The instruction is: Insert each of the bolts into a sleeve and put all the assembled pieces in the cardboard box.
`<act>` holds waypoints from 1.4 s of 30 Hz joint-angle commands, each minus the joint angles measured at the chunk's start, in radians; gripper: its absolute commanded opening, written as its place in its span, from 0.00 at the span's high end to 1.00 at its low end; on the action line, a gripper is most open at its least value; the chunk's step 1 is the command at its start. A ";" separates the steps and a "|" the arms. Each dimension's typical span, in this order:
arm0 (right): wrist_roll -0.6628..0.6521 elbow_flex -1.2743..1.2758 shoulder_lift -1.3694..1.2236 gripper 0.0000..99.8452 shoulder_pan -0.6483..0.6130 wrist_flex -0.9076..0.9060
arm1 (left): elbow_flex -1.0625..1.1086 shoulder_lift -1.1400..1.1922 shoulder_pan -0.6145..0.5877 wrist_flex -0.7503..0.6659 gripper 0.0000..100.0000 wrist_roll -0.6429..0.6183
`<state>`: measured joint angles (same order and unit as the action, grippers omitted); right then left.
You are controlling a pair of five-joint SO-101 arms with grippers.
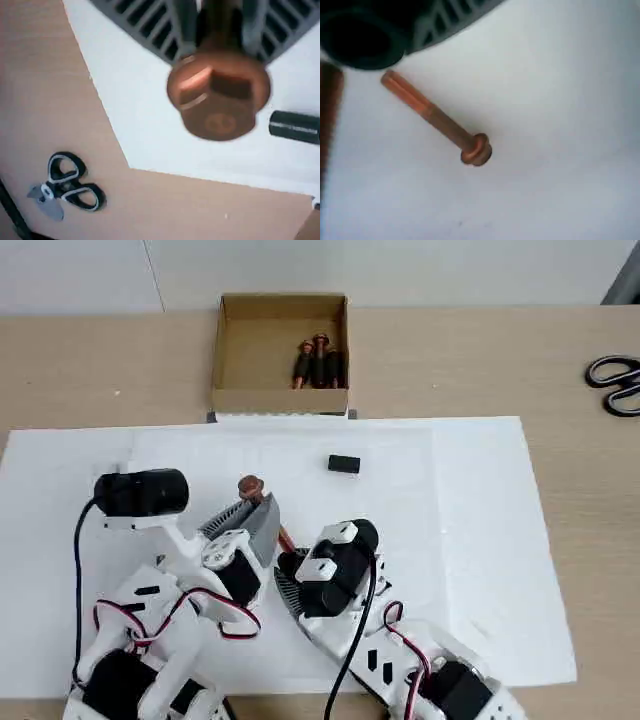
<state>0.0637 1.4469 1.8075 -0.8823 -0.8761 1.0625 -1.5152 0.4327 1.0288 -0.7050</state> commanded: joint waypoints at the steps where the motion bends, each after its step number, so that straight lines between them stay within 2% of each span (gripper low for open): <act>1: 0.003 -0.011 0.007 1.00 0.012 0.045 | -0.013 -0.009 0.003 0.021 1.00 -0.002; 11: 0.003 -0.011 0.007 1.00 0.039 0.065 | -0.010 -0.009 0.005 0.037 1.00 -0.002; 16: 0.003 -0.011 0.007 1.00 0.039 0.064 | -0.012 -0.006 0.112 0.078 1.00 0.003; 22: 0.003 -0.008 0.007 1.00 0.041 0.059 | -0.013 -0.009 0.180 0.164 1.00 0.112; 27: 0.003 -0.006 0.007 1.00 0.041 0.059 | -0.010 -0.005 0.249 0.250 1.00 0.140; 42: 0.002 -0.005 0.007 1.00 0.039 0.061 | 0.045 -0.003 0.255 0.249 1.00 0.161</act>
<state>0.0637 1.4592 1.8029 -0.8531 -0.8470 1.1086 -1.5259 0.6475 1.2651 -0.5485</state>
